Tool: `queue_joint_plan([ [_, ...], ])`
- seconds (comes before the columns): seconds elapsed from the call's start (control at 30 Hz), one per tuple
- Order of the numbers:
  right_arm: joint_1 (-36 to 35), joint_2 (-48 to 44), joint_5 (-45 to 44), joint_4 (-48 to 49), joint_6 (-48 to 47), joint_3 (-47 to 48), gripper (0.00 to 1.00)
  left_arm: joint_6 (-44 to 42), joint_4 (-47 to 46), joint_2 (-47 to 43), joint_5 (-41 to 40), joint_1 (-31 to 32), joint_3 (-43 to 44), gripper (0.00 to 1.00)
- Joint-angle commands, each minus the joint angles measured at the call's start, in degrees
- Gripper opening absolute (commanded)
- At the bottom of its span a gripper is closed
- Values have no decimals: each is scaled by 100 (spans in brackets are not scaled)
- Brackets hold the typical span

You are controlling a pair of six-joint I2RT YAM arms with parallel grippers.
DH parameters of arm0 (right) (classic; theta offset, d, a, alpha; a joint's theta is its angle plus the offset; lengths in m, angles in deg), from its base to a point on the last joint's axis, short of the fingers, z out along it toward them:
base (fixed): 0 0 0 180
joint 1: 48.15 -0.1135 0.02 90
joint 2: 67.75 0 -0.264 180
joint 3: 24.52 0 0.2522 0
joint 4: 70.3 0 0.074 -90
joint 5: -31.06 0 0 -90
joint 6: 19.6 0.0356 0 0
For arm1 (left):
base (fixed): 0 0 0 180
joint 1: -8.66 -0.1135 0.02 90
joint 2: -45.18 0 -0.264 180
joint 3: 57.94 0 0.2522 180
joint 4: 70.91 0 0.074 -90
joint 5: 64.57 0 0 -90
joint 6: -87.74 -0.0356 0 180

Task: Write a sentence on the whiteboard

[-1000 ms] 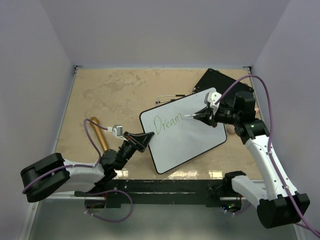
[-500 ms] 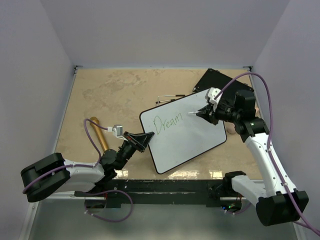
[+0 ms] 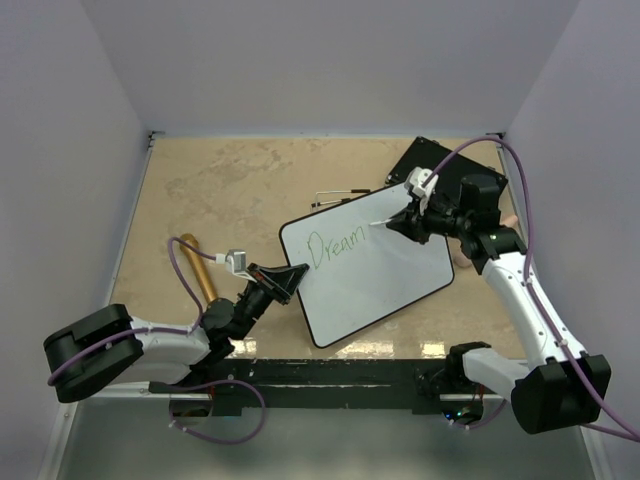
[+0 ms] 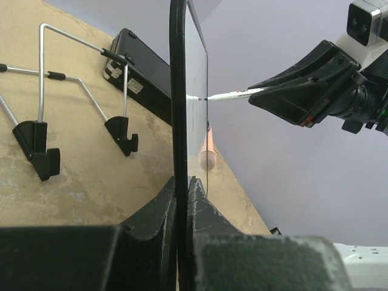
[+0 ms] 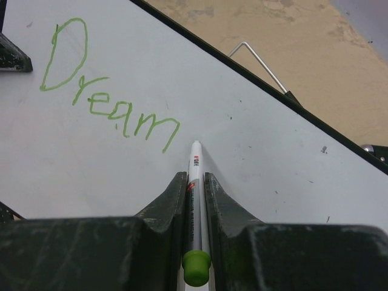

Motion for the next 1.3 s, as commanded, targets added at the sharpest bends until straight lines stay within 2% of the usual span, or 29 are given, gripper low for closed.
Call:
queue_joint_plan([
  [0.0, -124, -5, 72, 414, 254, -7, 0, -709, -246, 107, 73, 3, -342, 0],
  [0.77, -133, -269, -332, 299, 148, -148, 0, -710, -299, 133, 108, 3, -351, 0],
  [1.27, -177, -6, -324, 387, 236, -113, 0, -718, -316, 151, 161, 3, -334, 0],
])
